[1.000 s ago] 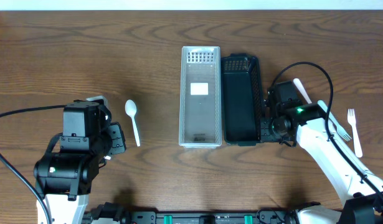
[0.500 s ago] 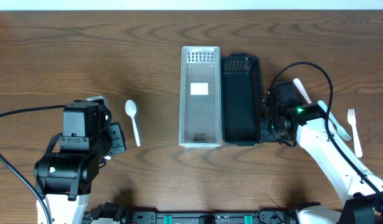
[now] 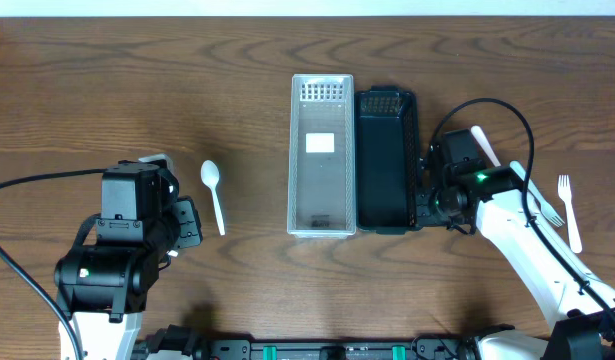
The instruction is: Pack container
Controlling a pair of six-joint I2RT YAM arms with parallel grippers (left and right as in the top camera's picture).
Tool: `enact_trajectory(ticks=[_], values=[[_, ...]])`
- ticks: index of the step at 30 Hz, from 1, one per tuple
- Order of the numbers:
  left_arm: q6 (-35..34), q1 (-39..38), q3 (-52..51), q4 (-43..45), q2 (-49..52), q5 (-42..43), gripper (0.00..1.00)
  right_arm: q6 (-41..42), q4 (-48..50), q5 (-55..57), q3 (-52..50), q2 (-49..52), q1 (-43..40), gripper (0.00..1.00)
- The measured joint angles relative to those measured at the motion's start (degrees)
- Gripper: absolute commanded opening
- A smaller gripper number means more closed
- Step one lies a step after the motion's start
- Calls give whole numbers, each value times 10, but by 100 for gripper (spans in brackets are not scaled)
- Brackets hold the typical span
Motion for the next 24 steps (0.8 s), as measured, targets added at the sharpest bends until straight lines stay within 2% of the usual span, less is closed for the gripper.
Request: enact_trajectory(ticks=[3, 5, 6, 7, 10, 11, 14, 18, 21, 24], values=[[0, 0, 0, 1, 0, 0, 6, 0, -10, 16, 6, 0, -7, 6], [0, 0, 0, 3, 0, 0, 10, 0, -29, 33, 28, 0, -16, 29], [1, 0, 0, 5, 0, 0, 17, -1, -42, 42, 45, 0, -21, 50], [1, 0, 0, 6, 0, 0, 17, 0, -55, 51, 67, -1, -26, 59], [3, 0, 0, 11, 0, 0, 31, -7, -85, 68, 136, -9, -43, 88], [0, 0, 0, 11, 0, 0, 33, -12, -109, 72, 162, -12, -50, 93], [0, 0, 0, 12, 0, 0, 36, -4, -172, 79, 221, -30, -78, 99], [0, 0, 0, 12, 0, 0, 37, 16, -215, 82, 249, -56, -153, 99], [0, 0, 0, 12, 0, 0, 38, 14, -203, 76, 250, -60, -220, 89], [0, 0, 0, 12, 0, 0, 37, -3, -186, 64, 250, -53, -264, 87]])
